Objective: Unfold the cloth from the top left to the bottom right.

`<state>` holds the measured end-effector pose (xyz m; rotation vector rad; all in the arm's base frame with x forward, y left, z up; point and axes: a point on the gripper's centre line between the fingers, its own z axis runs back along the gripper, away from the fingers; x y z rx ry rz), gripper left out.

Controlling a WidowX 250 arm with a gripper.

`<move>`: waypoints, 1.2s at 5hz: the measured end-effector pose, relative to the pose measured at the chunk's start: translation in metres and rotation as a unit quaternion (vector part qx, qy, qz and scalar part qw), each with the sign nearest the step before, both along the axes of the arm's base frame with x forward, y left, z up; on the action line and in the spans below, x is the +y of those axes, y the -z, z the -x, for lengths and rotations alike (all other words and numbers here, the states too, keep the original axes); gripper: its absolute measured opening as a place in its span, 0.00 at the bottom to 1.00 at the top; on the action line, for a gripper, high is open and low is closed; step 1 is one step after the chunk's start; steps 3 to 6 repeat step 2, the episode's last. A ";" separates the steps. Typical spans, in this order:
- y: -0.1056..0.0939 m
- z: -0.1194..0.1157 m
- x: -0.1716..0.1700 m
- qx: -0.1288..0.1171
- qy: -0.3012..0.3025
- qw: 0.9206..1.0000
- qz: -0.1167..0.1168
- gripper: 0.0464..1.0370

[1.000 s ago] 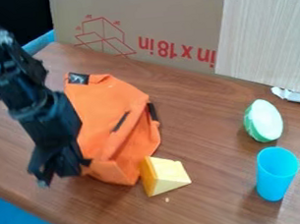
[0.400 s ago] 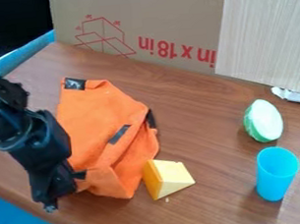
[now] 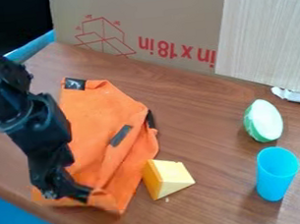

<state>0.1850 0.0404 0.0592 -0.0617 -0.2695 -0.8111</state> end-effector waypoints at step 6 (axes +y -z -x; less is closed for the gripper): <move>-0.045 -0.015 0.003 0.032 0.010 0.999 0.032 0.97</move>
